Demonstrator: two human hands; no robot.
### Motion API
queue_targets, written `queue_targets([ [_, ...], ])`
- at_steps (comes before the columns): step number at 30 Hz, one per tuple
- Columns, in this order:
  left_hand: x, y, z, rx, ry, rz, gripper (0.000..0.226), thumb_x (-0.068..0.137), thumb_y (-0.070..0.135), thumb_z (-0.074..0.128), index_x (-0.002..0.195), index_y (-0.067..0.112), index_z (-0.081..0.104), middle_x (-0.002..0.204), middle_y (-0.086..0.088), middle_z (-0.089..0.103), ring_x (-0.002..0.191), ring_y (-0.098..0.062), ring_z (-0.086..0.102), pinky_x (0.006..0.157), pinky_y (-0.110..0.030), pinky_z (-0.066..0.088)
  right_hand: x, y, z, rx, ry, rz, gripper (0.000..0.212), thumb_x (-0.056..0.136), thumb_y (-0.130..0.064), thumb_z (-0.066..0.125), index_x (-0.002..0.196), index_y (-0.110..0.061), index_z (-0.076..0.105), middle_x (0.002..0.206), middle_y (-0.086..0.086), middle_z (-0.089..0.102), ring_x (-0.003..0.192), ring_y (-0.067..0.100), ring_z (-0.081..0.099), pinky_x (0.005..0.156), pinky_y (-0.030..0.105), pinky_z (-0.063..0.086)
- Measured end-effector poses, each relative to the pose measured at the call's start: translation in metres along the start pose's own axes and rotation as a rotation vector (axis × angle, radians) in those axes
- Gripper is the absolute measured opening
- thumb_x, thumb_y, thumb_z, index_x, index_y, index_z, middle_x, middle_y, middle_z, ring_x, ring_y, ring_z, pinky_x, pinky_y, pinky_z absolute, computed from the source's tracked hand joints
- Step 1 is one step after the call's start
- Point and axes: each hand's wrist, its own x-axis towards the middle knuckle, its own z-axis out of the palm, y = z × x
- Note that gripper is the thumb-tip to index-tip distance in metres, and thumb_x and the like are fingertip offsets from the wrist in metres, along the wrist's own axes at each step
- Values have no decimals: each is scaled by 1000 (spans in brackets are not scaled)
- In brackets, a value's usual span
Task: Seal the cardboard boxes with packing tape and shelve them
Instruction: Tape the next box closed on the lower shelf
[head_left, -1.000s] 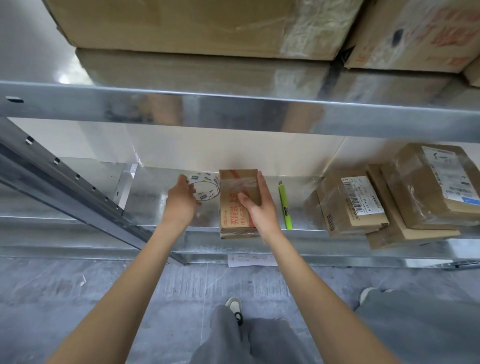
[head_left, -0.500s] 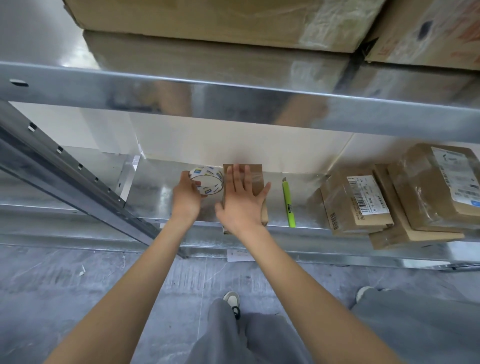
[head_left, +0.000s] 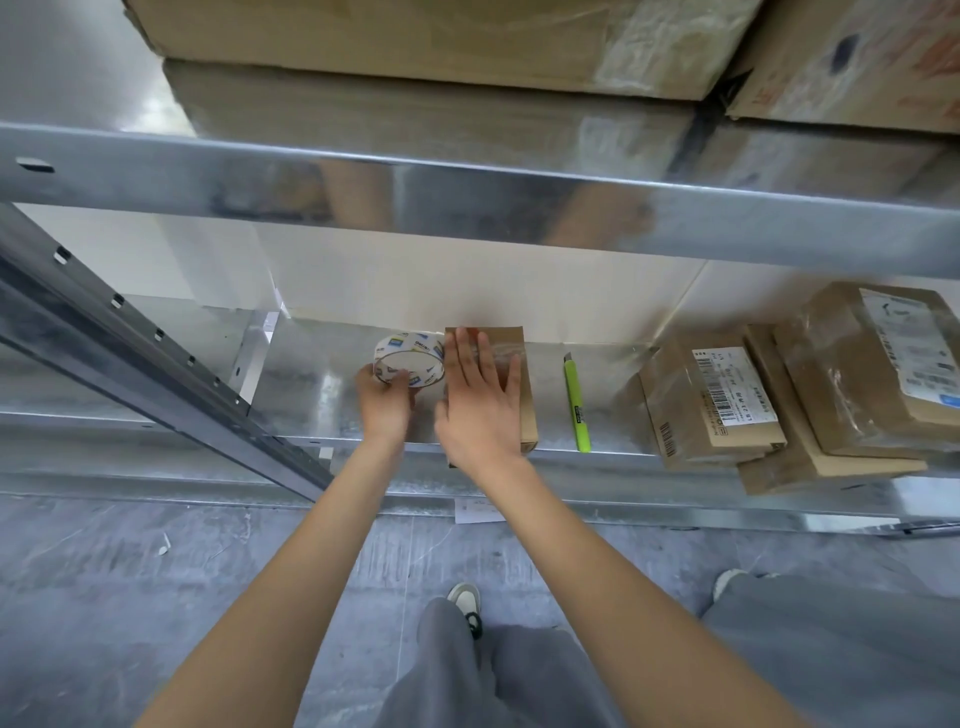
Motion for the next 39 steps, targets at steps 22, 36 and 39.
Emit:
queue_targets([
  [22, -61, 18, 52, 433, -263, 495, 19, 102, 29, 42, 94, 21, 57, 80, 2, 65, 79, -24, 62, 64, -31, 40, -17, 72, -27, 883, 162, 369, 76, 69, -48, 61, 140, -25, 48, 147, 2, 45, 136, 23, 39, 112, 49, 34],
  [36, -60, 26, 103, 998, -216, 645, 43, 89, 53, 55, 122, 26, 57, 121, 1, 52, 115, -24, 42, 88, -36, 31, -31, 79, -4, 1370, 114, 601, 66, 82, -51, 59, 138, -20, 42, 129, 8, 61, 120, 19, 59, 89, 22, 51],
  [39, -57, 27, 106, 1033, -209, 657, 29, 98, 32, 45, 121, 19, 56, 124, -3, 52, 115, -26, 44, 86, -36, 31, -30, 78, -2, 1396, 119, 597, 54, 84, -39, 62, 135, -32, 45, 133, 4, 59, 124, 19, 56, 102, 36, 48],
])
